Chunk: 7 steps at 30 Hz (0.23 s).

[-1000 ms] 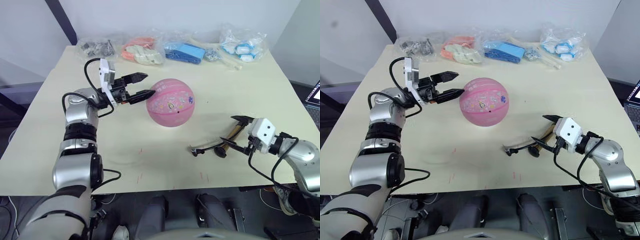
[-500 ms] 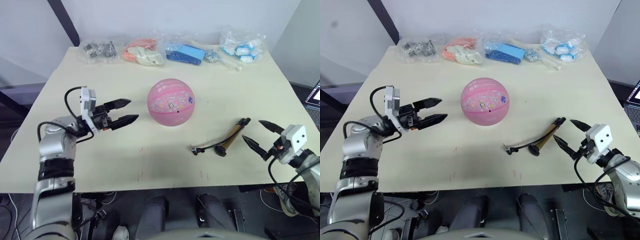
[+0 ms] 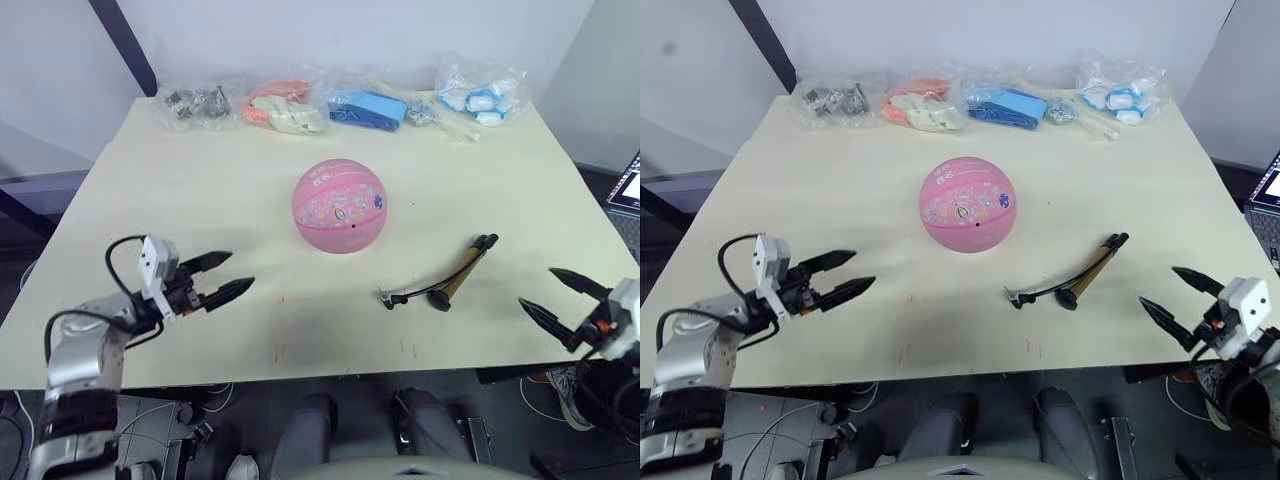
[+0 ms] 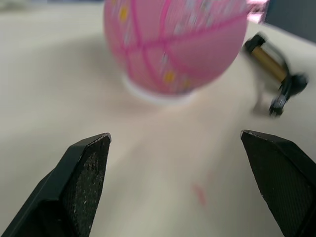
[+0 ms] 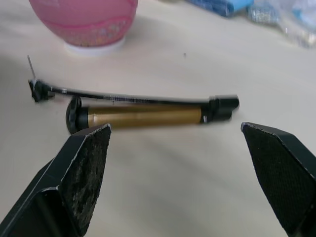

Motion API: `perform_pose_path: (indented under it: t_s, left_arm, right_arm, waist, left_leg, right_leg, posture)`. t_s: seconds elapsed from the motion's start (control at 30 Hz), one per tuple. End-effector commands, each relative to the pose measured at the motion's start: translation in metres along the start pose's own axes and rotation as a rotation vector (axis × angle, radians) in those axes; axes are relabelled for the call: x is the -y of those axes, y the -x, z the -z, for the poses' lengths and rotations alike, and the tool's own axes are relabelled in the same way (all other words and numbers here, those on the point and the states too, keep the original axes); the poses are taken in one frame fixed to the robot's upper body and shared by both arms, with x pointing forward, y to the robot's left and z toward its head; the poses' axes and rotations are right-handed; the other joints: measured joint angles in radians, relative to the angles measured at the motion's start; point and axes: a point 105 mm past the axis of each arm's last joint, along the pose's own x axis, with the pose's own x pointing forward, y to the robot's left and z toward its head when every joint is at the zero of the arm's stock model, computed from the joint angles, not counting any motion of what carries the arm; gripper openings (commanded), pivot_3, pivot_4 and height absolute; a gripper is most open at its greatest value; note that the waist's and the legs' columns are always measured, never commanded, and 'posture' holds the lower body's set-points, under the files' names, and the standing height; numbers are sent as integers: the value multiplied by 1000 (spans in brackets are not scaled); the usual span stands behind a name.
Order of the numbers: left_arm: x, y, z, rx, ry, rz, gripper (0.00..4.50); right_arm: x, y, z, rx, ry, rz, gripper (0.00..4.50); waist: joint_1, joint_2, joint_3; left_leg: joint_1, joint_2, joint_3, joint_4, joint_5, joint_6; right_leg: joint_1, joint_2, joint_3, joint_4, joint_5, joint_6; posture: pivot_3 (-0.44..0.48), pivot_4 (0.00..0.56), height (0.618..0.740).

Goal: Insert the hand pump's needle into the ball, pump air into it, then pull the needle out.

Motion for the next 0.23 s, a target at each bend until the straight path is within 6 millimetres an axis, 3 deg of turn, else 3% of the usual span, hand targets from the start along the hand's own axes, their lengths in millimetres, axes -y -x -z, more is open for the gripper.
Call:
perform_pose_path:
  t_s: [0.03,0.23]
  left_arm:
    - [-5,13,-10,6,-65,-53,4500]
    - [-7,17,-6,-15,-88,-87,4500]
  right_arm:
    - [5,7,-15,45,53,1,4418]
    - [3,11,-12,38,40,-23,4418]
  waist:
    - [3,0,0]
    - [13,0,0]
  left_leg:
    - [0,0,0,0,0,0]
    - [1,1,2,0,0,0]
  right_leg:
    - [0,0,0,0,0,-1]
    - [1,0,1,0,0,-1]
  posture:
    - [0,150,740]
    - [0,150,740]
